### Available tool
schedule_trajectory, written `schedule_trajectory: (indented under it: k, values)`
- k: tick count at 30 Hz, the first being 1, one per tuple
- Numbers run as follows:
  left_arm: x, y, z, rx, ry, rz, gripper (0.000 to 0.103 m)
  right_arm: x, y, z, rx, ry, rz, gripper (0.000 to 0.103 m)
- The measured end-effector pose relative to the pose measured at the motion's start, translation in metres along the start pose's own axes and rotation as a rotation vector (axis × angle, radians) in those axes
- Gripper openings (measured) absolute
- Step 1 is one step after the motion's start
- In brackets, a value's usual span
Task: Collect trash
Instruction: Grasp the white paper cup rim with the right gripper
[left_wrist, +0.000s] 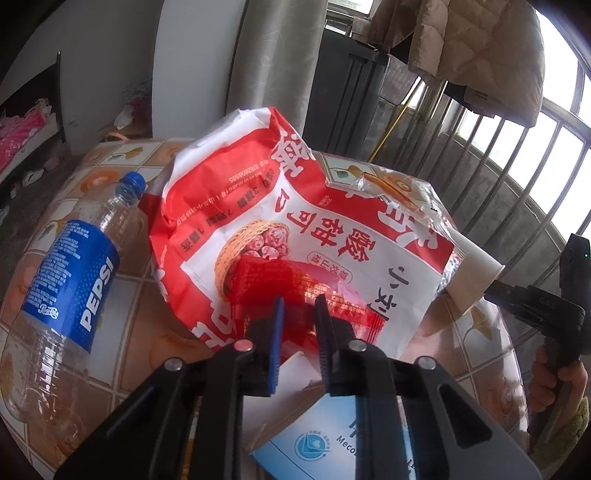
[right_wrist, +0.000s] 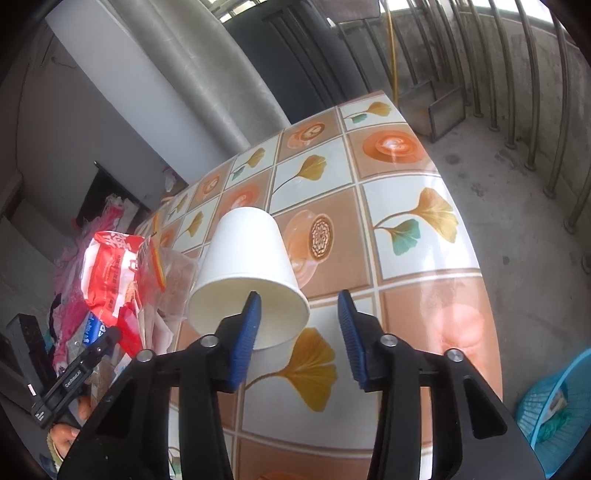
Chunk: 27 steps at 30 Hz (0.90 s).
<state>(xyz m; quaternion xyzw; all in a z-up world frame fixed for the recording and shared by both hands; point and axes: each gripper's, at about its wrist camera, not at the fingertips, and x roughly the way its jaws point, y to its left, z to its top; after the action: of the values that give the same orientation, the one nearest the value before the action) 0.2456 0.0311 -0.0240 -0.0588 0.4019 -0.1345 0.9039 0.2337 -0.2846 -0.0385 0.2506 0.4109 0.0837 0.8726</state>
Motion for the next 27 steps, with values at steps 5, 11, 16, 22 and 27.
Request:
schedule_trajectory:
  k: [5, 11, 16, 22, 27]
  values:
    - [-0.004, 0.007, 0.001, -0.021, -0.029, -0.012, 0.0, 0.007, 0.002, 0.0, -0.005, 0.019, -0.024, 0.004]
    - [-0.018, 0.022, 0.001, -0.091, -0.076, -0.059, 0.0, -0.007, 0.003, -0.004, -0.004, -0.013, -0.032, 0.001]
    - [-0.032, 0.023, 0.0, -0.079, -0.088, -0.124, 0.0, -0.02, 0.003, -0.008, 0.003, -0.025, -0.03, 0.001]
    - [-0.026, 0.018, -0.001, -0.052, -0.021, -0.08, 0.064, -0.029, 0.007, -0.012, -0.007, -0.032, -0.019, 0.001]
    - [0.001, 0.009, 0.004, -0.022, 0.034, -0.024, 0.069, -0.027, 0.007, -0.014, 0.002, -0.03, -0.013, 0.001]
